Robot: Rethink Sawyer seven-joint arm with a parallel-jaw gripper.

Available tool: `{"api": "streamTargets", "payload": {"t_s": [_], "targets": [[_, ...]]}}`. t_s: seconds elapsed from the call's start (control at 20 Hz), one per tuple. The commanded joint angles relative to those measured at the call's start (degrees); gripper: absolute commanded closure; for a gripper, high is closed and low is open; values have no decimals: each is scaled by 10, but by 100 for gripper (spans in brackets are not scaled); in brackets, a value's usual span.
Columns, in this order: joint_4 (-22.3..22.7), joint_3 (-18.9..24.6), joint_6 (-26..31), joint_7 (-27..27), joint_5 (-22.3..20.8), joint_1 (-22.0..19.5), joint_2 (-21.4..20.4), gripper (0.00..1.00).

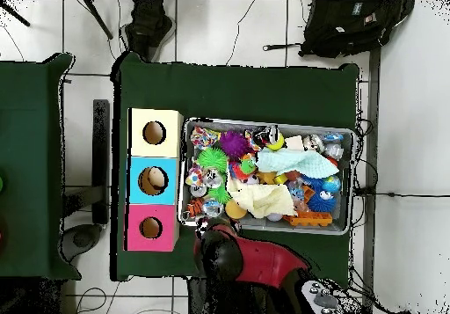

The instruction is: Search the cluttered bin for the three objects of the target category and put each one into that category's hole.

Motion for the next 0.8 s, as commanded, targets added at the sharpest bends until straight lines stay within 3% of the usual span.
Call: {"api": "streamTargets", "payload": {"t_s": [0.05, 0.8], "targets": [[-50, 54, 26, 53, -11, -17, 21, 0], [-60, 61, 18, 75, 11, -8, 25, 0]]}}
